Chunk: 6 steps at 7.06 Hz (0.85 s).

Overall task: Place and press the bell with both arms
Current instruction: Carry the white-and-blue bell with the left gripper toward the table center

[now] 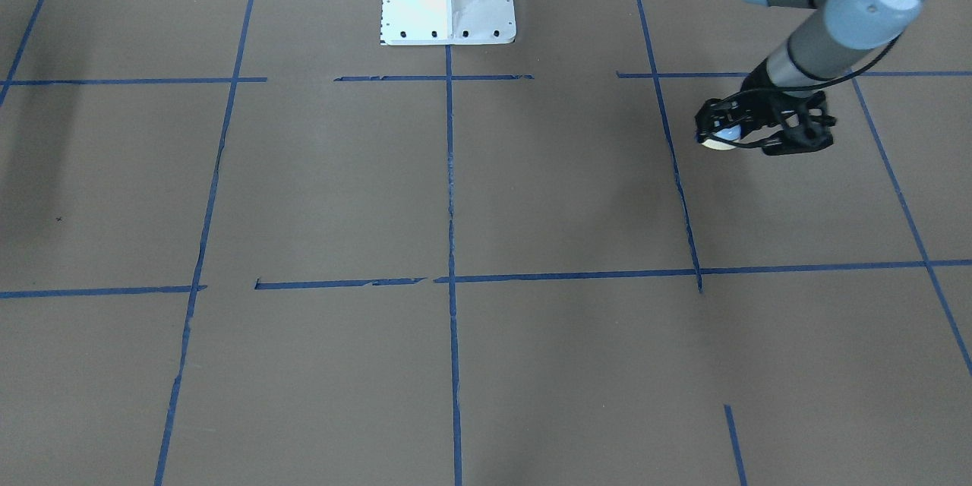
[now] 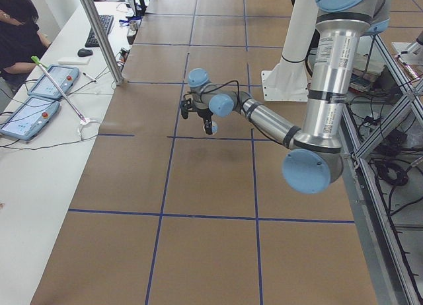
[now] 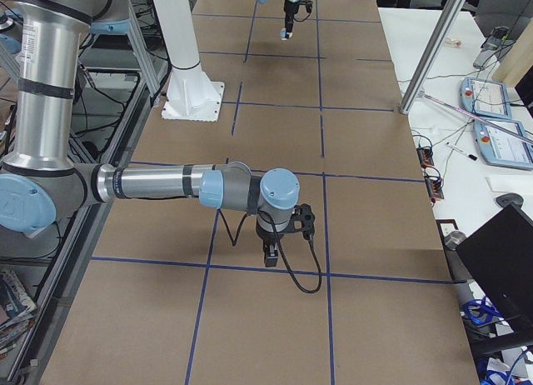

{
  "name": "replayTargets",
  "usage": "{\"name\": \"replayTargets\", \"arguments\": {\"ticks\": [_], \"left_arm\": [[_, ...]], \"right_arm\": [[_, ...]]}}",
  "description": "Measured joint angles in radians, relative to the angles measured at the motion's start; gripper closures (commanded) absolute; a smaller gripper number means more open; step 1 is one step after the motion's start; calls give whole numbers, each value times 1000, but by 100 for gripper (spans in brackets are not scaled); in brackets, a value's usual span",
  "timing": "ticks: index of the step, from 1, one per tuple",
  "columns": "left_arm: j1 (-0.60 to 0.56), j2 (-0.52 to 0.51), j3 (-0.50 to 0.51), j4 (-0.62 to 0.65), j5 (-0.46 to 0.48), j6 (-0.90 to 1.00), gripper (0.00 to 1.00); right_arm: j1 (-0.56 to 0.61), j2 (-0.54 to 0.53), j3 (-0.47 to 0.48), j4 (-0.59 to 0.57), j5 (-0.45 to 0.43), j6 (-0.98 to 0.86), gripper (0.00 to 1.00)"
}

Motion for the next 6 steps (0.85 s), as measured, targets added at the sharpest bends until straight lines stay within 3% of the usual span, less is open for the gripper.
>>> {"name": "replayTargets", "arguments": {"ticks": [4, 6], "left_arm": [[83, -551, 452, 22, 74, -273, 97], [115, -738, 722, -96, 169, -362, 94]], "right_arm": [[0, 0, 0, 0, 1, 3, 0], [0, 0, 0, 0, 1, 3, 0]]}}
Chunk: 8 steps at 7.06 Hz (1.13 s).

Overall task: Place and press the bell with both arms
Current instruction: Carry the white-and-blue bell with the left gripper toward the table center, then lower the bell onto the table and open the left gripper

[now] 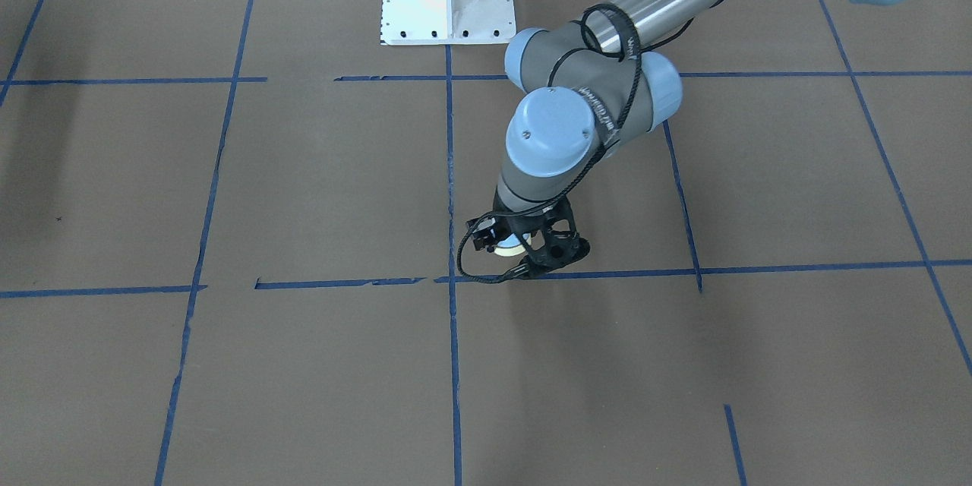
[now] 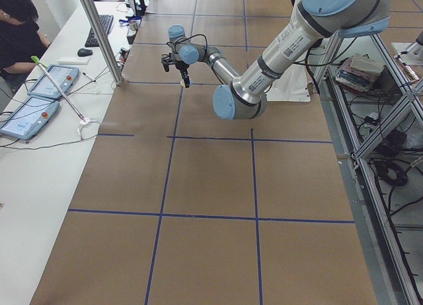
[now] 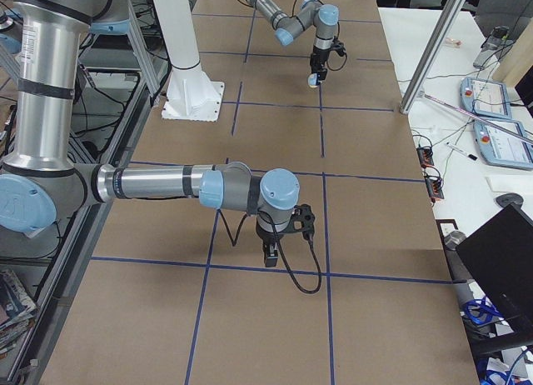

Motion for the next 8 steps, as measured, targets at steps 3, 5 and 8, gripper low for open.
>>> {"name": "replayTargets", "arguments": {"ticks": [3, 5, 8], "left_arm": [[25, -127, 241, -159, 81, -66, 53], [33, -136, 288, -214, 86, -72, 45], [35, -141, 308, -251, 87, -78, 1]], "right_arm": [[0, 0, -2, 0, 0, 0, 0], [0, 0, -3, 0, -1, 0, 0], [0, 0, -3, 0, -2, 0, 0]]}}
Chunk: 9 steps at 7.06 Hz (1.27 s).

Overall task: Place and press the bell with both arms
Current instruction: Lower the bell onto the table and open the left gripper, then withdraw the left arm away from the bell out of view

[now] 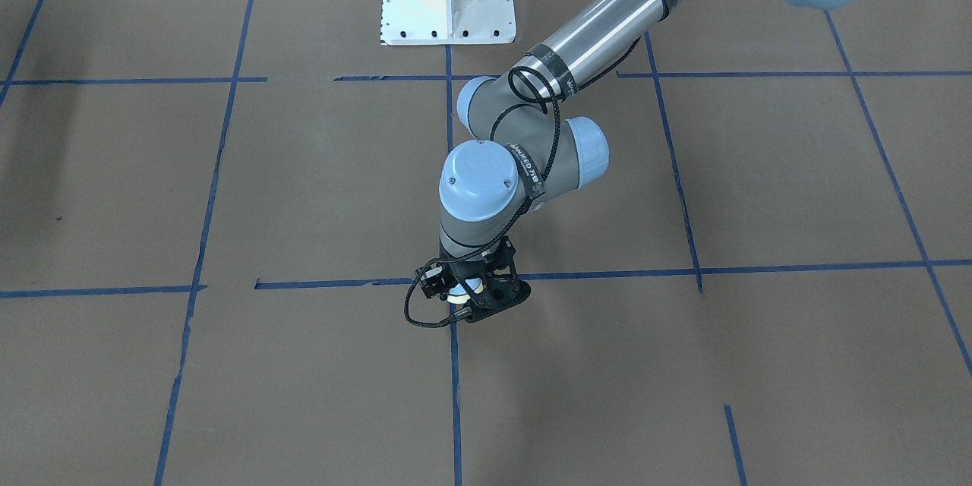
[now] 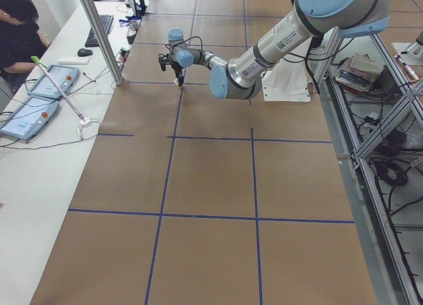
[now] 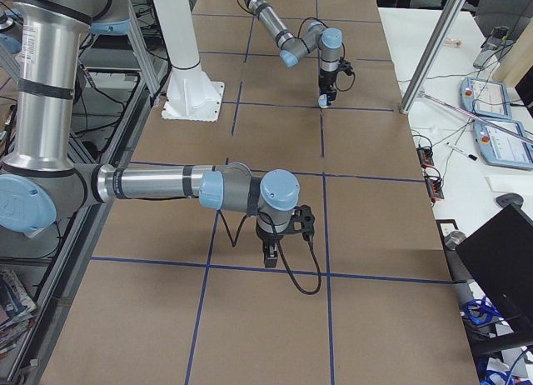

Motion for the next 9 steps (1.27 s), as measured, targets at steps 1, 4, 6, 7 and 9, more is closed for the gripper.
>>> {"name": "replayTargets", "arguments": {"ticks": [1, 4, 6, 7, 9], "left_arm": [[-1, -1, 1, -1, 0, -3, 0], [-5, -1, 1, -1, 0, -4, 0], [-39, -1, -13, 8, -36, 29, 0], [-74, 1, -29, 34, -94, 78, 0], [-144, 42, -134, 181, -167, 237, 0]], "right_arm": [[0, 0, 1, 0, 0, 0, 0], [0, 0, 1, 0, 0, 0, 0], [0, 3, 3, 0, 1, 2, 0], [0, 6, 7, 0, 2, 4, 0], [0, 11, 30, 0, 3, 5, 0]]}}
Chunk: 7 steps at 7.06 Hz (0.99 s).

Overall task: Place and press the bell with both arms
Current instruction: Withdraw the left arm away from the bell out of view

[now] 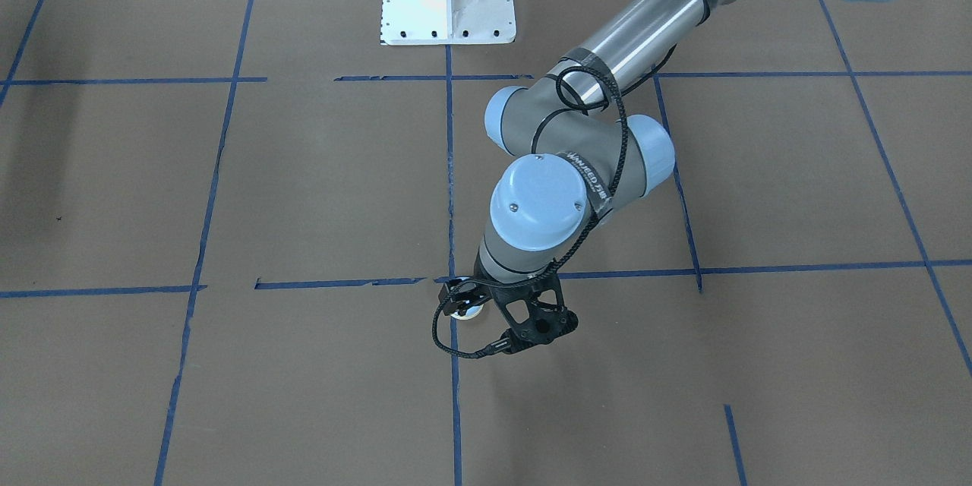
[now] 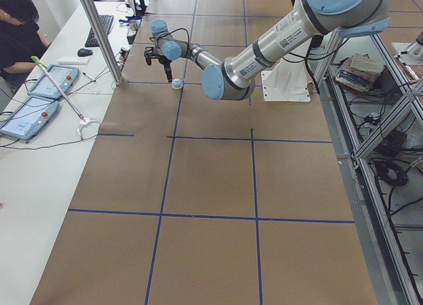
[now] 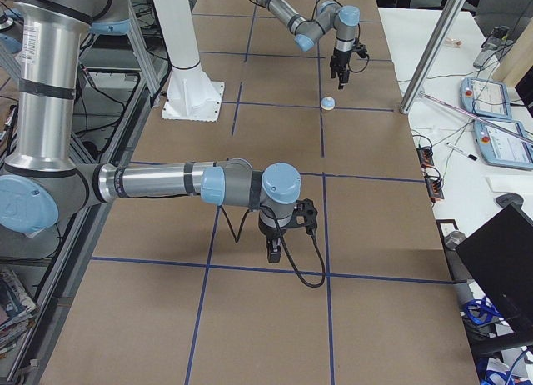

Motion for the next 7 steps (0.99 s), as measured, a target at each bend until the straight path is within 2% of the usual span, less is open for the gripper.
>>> {"name": "replayTargets", "arguments": {"ticks": [2, 4, 5, 7], "left_arm": [[-61, 188, -280, 170, -14, 232, 0], [-157, 461, -561, 211, -21, 495, 0], [-229, 587, -648, 215, -50, 649, 0], [-399, 777, -702, 216, -141, 935, 0]], "right_arm": [[-2, 11, 11, 0, 2, 20, 0], [-13, 48, 15, 0, 35, 44, 0], [-29, 77, 15, 0, 68, 48, 0], [-104, 186, 15, 1, 92, 95, 0]]}}
